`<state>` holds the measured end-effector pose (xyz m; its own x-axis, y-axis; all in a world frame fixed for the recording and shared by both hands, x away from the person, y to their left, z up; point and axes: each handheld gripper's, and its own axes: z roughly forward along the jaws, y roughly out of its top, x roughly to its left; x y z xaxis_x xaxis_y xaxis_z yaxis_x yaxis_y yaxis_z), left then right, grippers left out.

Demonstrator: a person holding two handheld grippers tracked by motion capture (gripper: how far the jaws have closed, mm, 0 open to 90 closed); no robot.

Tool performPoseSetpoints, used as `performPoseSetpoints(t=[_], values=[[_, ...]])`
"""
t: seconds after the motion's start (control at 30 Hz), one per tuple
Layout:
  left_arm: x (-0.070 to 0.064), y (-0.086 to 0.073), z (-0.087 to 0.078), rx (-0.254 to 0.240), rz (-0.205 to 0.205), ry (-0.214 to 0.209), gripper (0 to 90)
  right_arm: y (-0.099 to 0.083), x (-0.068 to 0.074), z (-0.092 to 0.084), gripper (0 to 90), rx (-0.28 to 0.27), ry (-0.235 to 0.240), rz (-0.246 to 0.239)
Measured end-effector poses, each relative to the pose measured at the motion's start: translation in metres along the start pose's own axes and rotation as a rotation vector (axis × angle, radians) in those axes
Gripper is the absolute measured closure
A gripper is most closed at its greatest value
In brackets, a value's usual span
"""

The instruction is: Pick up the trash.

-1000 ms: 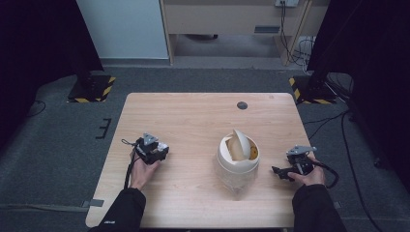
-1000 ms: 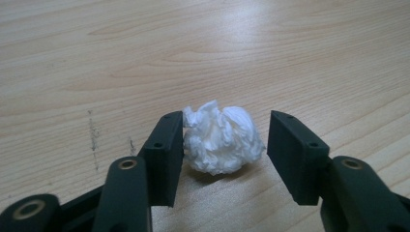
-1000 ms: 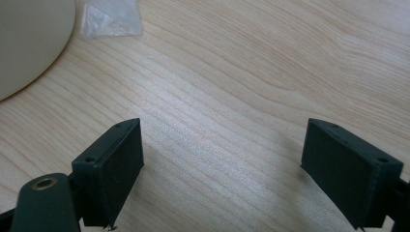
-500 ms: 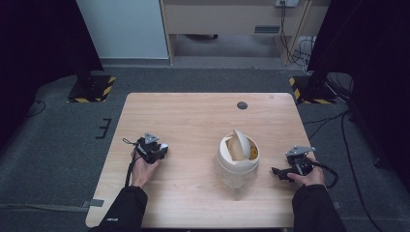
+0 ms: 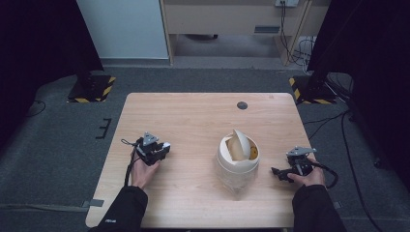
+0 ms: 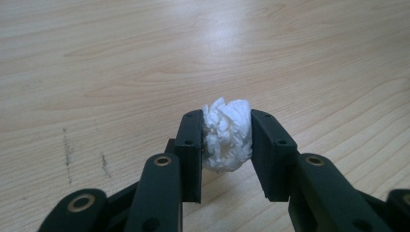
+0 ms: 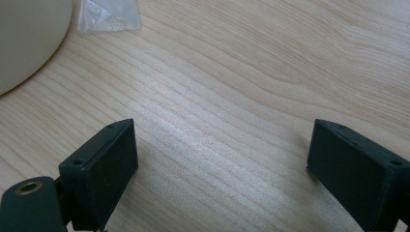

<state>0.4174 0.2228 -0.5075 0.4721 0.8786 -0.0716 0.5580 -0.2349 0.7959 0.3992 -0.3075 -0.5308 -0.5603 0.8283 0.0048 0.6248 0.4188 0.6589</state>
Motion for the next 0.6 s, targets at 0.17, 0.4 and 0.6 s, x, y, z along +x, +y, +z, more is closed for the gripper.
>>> performPoseSetpoints(t=[0.17,0.4,0.6], values=[[0.0,0.003,-0.01,-0.044,-0.012,-0.016,66.1,-0.001,0.0,0.0,9.9,-0.004,0.001,0.0],[0.001,0.007,-0.022,-0.103,-0.044,-0.031,66.1,-0.002,0.0,0.001,7.4,-0.016,-0.003,0.005],[-0.001,0.014,-0.031,-0.161,-0.054,-0.045,66.1,-0.004,0.001,0.001,5.2,-0.025,-0.001,0.009]])
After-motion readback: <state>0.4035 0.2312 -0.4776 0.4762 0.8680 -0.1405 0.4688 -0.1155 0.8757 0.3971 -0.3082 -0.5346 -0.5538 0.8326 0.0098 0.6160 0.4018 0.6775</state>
